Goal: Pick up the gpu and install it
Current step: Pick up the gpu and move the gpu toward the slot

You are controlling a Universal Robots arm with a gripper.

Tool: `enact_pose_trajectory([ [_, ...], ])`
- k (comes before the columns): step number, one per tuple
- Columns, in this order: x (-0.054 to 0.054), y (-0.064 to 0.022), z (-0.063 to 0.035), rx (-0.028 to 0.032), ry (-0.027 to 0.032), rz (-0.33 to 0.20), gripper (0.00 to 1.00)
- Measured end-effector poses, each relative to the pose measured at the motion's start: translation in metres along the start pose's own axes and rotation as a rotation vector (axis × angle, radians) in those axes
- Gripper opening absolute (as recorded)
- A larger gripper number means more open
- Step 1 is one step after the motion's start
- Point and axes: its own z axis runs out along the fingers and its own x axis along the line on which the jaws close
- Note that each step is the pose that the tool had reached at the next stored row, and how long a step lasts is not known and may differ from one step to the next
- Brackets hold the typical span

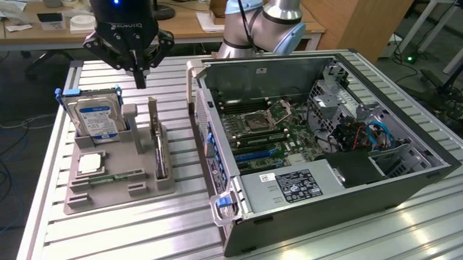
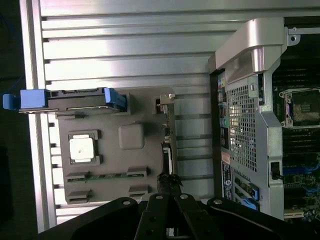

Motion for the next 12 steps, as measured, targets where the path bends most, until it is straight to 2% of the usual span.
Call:
enact_pose_trajectory([
  [10, 0.0000, 0.0000, 0.0000, 0.0000, 0.0000, 0.000, 0.11],
  [11, 0.0000, 0.0000, 0.0000, 0.0000, 0.0000, 0.000, 0.11],
  [12, 0.0000, 0.0000, 0.0000, 0.0000, 0.0000, 0.000, 0.17],
])
